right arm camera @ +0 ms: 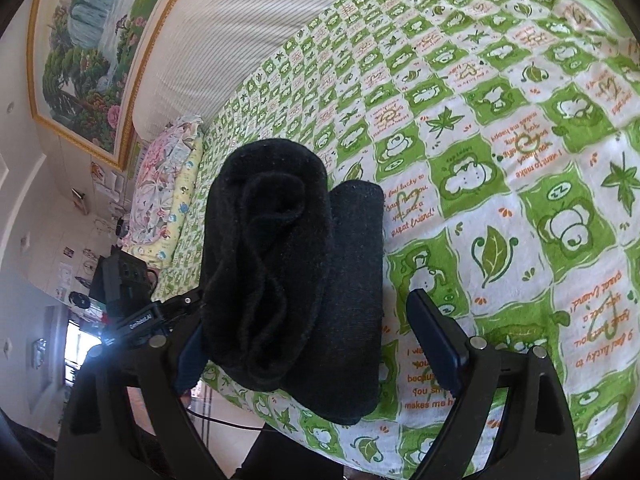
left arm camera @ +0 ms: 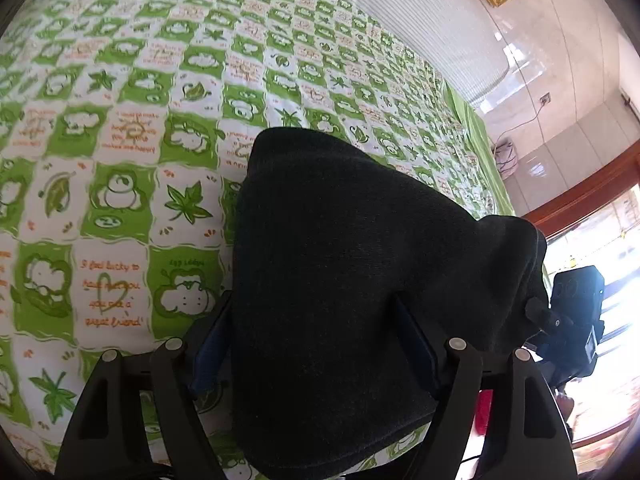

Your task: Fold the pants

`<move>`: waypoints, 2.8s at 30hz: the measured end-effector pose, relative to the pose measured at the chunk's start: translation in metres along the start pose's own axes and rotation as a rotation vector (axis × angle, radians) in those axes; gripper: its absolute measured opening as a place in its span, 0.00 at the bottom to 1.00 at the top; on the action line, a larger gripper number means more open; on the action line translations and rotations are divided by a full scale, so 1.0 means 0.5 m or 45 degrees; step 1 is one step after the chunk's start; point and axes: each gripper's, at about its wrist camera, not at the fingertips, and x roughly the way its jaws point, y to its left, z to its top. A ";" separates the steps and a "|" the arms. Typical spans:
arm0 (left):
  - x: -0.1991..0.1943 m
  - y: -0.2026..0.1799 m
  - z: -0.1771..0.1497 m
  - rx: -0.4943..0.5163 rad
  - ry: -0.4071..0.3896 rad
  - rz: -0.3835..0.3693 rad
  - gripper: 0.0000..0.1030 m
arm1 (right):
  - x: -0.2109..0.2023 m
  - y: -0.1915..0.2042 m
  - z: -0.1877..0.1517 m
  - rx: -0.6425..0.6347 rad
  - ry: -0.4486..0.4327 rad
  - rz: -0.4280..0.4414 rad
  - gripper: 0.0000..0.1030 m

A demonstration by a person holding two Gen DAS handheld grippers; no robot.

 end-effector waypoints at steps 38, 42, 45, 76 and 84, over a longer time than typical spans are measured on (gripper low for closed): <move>-0.076 -0.075 0.013 0.140 -0.167 0.125 0.28 | 0.001 0.057 0.019 -0.115 0.022 0.114 0.45; -0.110 -0.081 0.019 0.156 -0.232 0.183 0.28 | 0.014 0.086 0.038 -0.161 0.031 0.122 0.44; -0.139 -0.074 0.029 0.155 -0.280 0.222 0.28 | 0.027 0.111 0.055 -0.199 0.032 0.146 0.44; -0.193 0.071 0.237 0.049 -0.458 0.546 0.28 | 0.329 0.273 0.276 -0.442 0.131 0.177 0.44; -0.162 0.104 0.275 0.023 -0.431 0.565 0.28 | 0.385 0.266 0.316 -0.457 0.176 0.160 0.44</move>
